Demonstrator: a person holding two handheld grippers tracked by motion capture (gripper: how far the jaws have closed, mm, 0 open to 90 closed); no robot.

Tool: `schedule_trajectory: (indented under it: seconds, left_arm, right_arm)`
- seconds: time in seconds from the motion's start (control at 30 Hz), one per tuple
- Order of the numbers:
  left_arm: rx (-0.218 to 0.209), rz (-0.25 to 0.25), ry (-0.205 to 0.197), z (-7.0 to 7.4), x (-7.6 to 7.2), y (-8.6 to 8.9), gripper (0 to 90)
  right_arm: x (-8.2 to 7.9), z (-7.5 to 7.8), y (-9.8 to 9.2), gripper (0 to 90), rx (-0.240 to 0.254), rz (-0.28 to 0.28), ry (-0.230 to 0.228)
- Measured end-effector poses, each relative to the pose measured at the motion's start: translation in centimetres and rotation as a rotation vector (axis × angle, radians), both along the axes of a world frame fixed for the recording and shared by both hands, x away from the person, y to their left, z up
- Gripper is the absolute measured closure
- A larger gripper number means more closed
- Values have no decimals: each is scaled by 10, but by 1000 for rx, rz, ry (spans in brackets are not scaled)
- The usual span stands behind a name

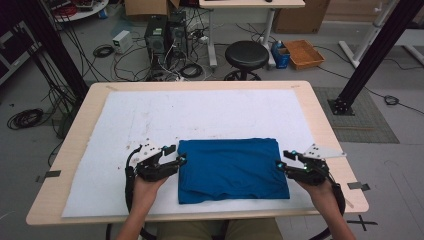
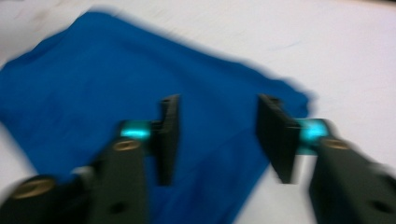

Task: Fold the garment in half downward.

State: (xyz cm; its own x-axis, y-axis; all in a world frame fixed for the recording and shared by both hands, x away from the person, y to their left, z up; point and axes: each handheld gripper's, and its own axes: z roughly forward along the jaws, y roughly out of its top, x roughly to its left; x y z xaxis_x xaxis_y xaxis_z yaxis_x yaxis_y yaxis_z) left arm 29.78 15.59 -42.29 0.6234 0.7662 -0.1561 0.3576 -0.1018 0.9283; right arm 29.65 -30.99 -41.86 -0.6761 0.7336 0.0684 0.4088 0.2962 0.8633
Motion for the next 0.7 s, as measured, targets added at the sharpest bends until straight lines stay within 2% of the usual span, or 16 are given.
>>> schedule_trajectory:
  seconds: [0.07, 0.13, 0.23, 0.27, 0.33, 0.37, 0.4, 0.43, 0.5, 0.53, 0.57, 0.63, 0.67, 0.7]
  left_arm:
    - [-3, 3, 1, -1, 0, 2, 466]
    - [-14, 14, -2, -1, 0, 4, 467]
    - [-20, 27, -15, -3, 1, 10, 467]
    - [-31, 27, -25, -3, 1, 12, 466]
    - [-42, 28, -53, -4, 2, 15, 467]
    - [-34, 24, -74, -5, 2, 16, 466]
    - [-15, 23, -95, -5, 2, 16, 465]
    - [-9, 26, -104, -5, 3, 17, 454]
    - [-36, 20, -101, -5, 3, 18, 397]
    - [-42, 29, -96, -4, 4, 19, 350]
    - [-44, 48, -82, -2, 5, 20, 287]
    - [-48, 96, -83, 0, 6, 21, 178]
    - [-57, 96, -79, 0, 7, 22, 178]
    - [-60, 102, -74, -1, 7, 22, 178]
  right_arm:
    - [-3, -7, 10, 728, -75, 90, 17]
    - [-4, -14, 17, 799, -143, 127, 61]
    - [-3, -22, 19, 796, -224, 122, 93]
    - [-3, -24, 18, 752, -231, 119, 100]
    - [-4, -22, 14, 580, -195, 92, 82]
    - [-4, -19, 11, 536, -160, 78, 74]
    - [-5, -15, 9, 448, -120, 60, 48]
    - [-5, -10, 7, 360, -90, 36, 2]
    - [-6, -2, 2, 268, -47, -28, -72]
    - [-6, 1, 0, 225, -35, -54, -114]
    - [-5, 3, -3, 194, -25, -88, -135]
    - [-2, 5, -11, 193, -9, -148, -152]
    - [-1, 6, -15, 193, 2, -192, -160]
    - [-1, 7, -18, 193, 4, -214, -163]
